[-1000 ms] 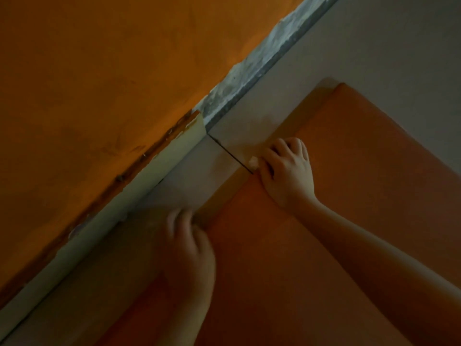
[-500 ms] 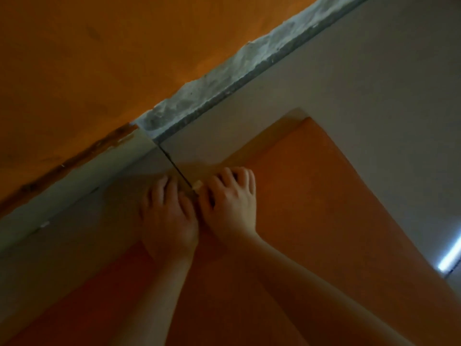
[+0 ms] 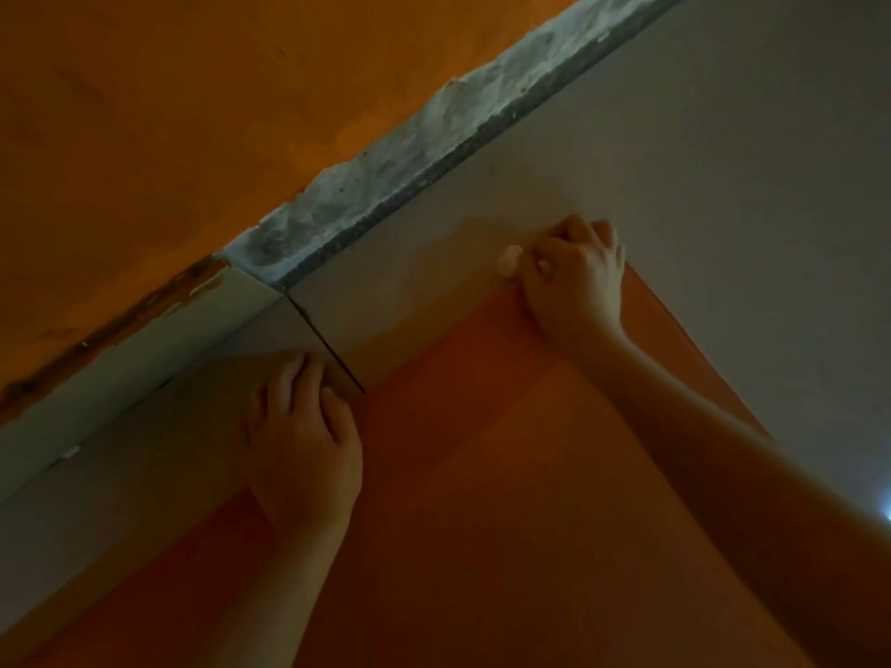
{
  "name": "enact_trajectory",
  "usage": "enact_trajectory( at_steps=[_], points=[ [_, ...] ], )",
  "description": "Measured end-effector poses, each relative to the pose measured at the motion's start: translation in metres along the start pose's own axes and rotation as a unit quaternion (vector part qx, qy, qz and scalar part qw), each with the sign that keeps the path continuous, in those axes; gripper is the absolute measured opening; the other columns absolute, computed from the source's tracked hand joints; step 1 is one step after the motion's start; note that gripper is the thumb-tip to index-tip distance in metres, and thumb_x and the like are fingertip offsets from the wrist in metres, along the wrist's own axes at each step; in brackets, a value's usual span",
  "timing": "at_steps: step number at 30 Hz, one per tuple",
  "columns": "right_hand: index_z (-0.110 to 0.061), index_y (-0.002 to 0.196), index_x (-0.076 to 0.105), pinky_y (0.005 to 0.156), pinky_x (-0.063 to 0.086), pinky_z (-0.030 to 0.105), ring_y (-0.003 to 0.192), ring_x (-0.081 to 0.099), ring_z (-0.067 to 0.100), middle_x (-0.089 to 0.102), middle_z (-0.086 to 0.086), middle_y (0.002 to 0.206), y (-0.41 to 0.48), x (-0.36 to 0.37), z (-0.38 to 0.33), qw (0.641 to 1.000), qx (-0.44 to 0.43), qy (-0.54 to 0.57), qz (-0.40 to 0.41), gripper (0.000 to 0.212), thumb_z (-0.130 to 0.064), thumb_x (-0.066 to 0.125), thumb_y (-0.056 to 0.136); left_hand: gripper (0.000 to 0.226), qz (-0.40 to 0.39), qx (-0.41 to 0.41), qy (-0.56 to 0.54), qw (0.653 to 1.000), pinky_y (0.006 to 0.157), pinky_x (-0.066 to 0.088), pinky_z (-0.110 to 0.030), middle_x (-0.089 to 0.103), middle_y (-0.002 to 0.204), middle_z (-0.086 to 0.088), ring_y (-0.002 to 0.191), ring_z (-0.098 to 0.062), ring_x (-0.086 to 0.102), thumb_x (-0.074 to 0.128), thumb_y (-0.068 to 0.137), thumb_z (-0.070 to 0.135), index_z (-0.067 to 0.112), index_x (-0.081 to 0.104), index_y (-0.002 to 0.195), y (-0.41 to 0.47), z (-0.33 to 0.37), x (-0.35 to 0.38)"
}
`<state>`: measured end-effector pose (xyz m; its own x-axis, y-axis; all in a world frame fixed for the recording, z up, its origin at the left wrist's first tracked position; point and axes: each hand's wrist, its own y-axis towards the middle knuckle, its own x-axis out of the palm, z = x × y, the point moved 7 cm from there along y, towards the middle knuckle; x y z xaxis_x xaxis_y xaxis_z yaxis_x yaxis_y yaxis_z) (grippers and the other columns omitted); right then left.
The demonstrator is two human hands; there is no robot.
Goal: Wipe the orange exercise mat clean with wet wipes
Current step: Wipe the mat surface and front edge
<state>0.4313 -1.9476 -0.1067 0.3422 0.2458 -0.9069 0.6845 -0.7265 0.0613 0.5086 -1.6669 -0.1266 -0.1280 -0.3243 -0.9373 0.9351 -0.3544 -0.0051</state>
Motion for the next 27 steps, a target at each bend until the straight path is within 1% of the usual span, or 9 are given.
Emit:
enact_trajectory(
  at_steps=[3, 7, 9, 11, 13, 15, 19, 22, 27],
  points=[
    [-0.010, 0.078, 0.072, 0.086, 0.034, 0.035, 0.090, 0.046, 0.028, 0.058, 0.006, 0.090, -0.009, 0.004, -0.002, 0.998, 0.012, -0.016, 0.058, 0.016, -0.016, 0.060, 0.085, 0.051, -0.014, 0.001, 0.006, 1.000, 0.096, 0.038, -0.051, 0.055, 0.133, -0.008, 0.119, -0.034, 0.049, 0.026, 0.095, 0.029, 0.006, 0.061, 0.123, 0.000, 0.003, -0.001],
    [-0.011, 0.073, 0.070, 0.085, 0.034, 0.033, 0.086, 0.043, 0.024, 0.057, 0.003, 0.085, -0.007, 0.001, -0.003, 0.996, 0.004, -0.036, 0.081, 0.018, -0.018, 0.061, 0.087, 0.050, -0.054, -0.011, 0.028, 0.998, 0.097, 0.036, -0.052, 0.052, 0.134, -0.012, 0.118, -0.036, 0.049, 0.028, 0.094, 0.026, 0.003, 0.060, 0.124, 0.000, 0.005, 0.001],
    [-0.012, 0.075, 0.070, 0.085, 0.035, 0.034, 0.086, 0.044, 0.025, 0.058, 0.002, 0.085, -0.008, 0.002, -0.004, 0.997, 0.002, -0.030, 0.075, 0.017, -0.018, 0.060, 0.087, 0.041, -0.057, -0.006, 0.014, 0.998, 0.100, 0.037, -0.055, 0.051, 0.135, -0.013, 0.121, -0.036, 0.048, 0.036, 0.095, 0.016, 0.001, 0.060, 0.124, 0.002, 0.014, -0.002],
    [-0.013, 0.077, 0.070, 0.085, 0.036, 0.035, 0.086, 0.044, 0.024, 0.059, 0.002, 0.085, -0.008, 0.002, -0.005, 0.997, 0.001, -0.029, 0.077, 0.016, -0.019, 0.059, 0.087, 0.039, -0.069, 0.003, -0.030, 0.997, 0.102, 0.038, -0.056, 0.048, 0.139, -0.011, 0.127, -0.033, 0.045, 0.041, 0.094, 0.013, 0.005, 0.057, 0.128, 0.009, 0.044, 0.005],
    [-0.013, 0.077, 0.069, 0.085, 0.035, 0.033, 0.086, 0.044, 0.024, 0.059, 0.001, 0.085, -0.008, 0.000, -0.004, 0.996, 0.002, -0.027, 0.083, 0.017, -0.020, 0.059, 0.088, 0.045, -0.066, 0.029, -0.072, 0.995, 0.103, 0.040, -0.050, 0.048, 0.140, -0.008, 0.128, -0.028, 0.044, 0.033, 0.095, 0.024, 0.010, 0.056, 0.131, 0.022, 0.092, 0.020],
    [-0.013, 0.074, 0.067, 0.085, 0.035, 0.033, 0.085, 0.046, 0.025, 0.060, 0.001, 0.085, -0.007, -0.001, -0.004, 0.996, -0.001, -0.025, 0.087, 0.018, -0.021, 0.059, 0.088, 0.048, -0.062, 0.040, -0.065, 0.995, 0.098, 0.040, -0.045, 0.051, 0.138, -0.005, 0.122, -0.028, 0.048, 0.029, 0.093, 0.029, 0.012, 0.058, 0.128, 0.031, 0.129, 0.036],
    [-0.014, 0.075, 0.067, 0.085, 0.033, 0.031, 0.084, 0.048, 0.025, 0.062, 0.000, 0.084, -0.006, 0.001, -0.004, 0.997, -0.001, -0.009, 0.081, 0.018, -0.022, 0.059, 0.089, 0.042, -0.052, 0.025, -0.005, 0.998, 0.088, 0.044, -0.046, 0.058, 0.131, -0.006, 0.115, -0.030, 0.053, 0.034, 0.093, 0.026, 0.010, 0.065, 0.117, 0.032, 0.137, 0.054],
    [-0.016, 0.080, 0.068, 0.087, 0.031, 0.031, 0.085, 0.049, 0.025, 0.063, -0.001, 0.085, -0.006, 0.002, -0.002, 0.998, 0.000, -0.007, 0.063, 0.014, -0.022, 0.059, 0.088, 0.043, -0.049, 0.036, 0.009, 0.998, 0.089, 0.045, -0.047, 0.059, 0.128, -0.007, 0.116, -0.032, 0.053, 0.033, 0.093, 0.026, 0.008, 0.066, 0.114, 0.030, 0.137, 0.052],
    [-0.018, 0.074, 0.068, 0.085, 0.031, 0.034, 0.086, 0.051, 0.025, 0.064, -0.003, 0.083, 0.002, 0.002, -0.002, 1.000, -0.012, 0.024, -0.010, 0.029, -0.028, 0.044, 0.088, 0.046, -0.027, 0.032, 0.019, 0.999, 0.093, 0.046, -0.050, 0.060, 0.128, -0.008, 0.120, -0.033, 0.052, 0.031, 0.094, 0.026, 0.007, 0.066, 0.117, 0.030, 0.138, 0.050]
  ],
)
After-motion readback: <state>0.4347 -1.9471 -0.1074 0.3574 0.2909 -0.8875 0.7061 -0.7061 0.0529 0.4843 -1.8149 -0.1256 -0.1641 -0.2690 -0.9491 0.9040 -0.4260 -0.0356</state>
